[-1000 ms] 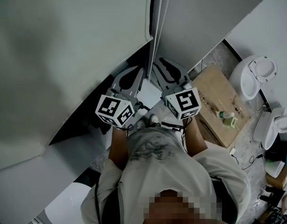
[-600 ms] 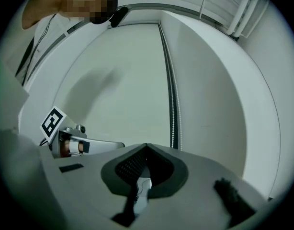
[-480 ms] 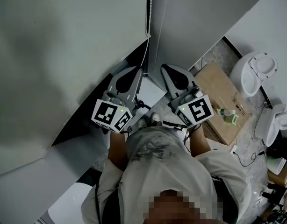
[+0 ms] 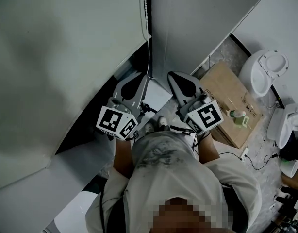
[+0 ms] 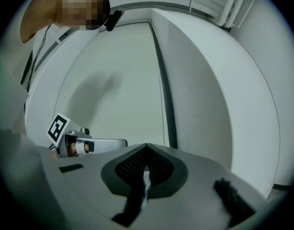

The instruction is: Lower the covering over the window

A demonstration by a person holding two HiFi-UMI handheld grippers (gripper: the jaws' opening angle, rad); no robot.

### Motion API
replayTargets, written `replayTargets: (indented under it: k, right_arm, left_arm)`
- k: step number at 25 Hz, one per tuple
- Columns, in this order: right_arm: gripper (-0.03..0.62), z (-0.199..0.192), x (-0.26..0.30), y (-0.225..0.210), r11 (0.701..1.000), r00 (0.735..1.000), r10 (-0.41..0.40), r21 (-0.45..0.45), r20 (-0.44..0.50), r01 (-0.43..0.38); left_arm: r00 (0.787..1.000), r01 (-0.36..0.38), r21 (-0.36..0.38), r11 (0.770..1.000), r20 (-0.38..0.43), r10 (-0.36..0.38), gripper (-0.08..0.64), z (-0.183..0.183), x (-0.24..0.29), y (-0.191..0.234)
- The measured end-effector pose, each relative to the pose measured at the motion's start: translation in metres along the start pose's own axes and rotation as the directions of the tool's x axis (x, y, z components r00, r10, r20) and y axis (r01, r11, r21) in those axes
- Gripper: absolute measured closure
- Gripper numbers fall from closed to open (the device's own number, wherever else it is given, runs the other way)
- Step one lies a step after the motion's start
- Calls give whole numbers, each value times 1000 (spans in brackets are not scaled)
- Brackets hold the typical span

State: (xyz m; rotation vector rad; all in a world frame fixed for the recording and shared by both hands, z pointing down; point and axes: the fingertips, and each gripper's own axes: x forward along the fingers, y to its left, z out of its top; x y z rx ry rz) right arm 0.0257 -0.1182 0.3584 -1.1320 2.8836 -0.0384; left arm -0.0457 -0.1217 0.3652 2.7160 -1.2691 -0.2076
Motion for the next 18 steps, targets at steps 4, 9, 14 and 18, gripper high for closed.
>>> replayTargets:
  k: [4,9,14,18]
  right_arm:
    - [577,4,-1,-1,1000,1000,-4,-3,7,4]
    - [577,5,0,-2,1000,1000,-10,-7,5,10]
    - [577,8,2,-3,1000,1000,-9,-16,8,9]
    - [577,8,2,-4,1000,1000,-5,-27,1,5]
  left_arm:
    - [1000,18,7,1000,3,-18,554,-1,3,-2]
    - [1000,26,7,1000,0,-26,554,0,6,0]
    - [1000,29,8,1000,5,-29,554,2,9,1]
    - [999,33,11,999,5,-33,554,3,11,1]
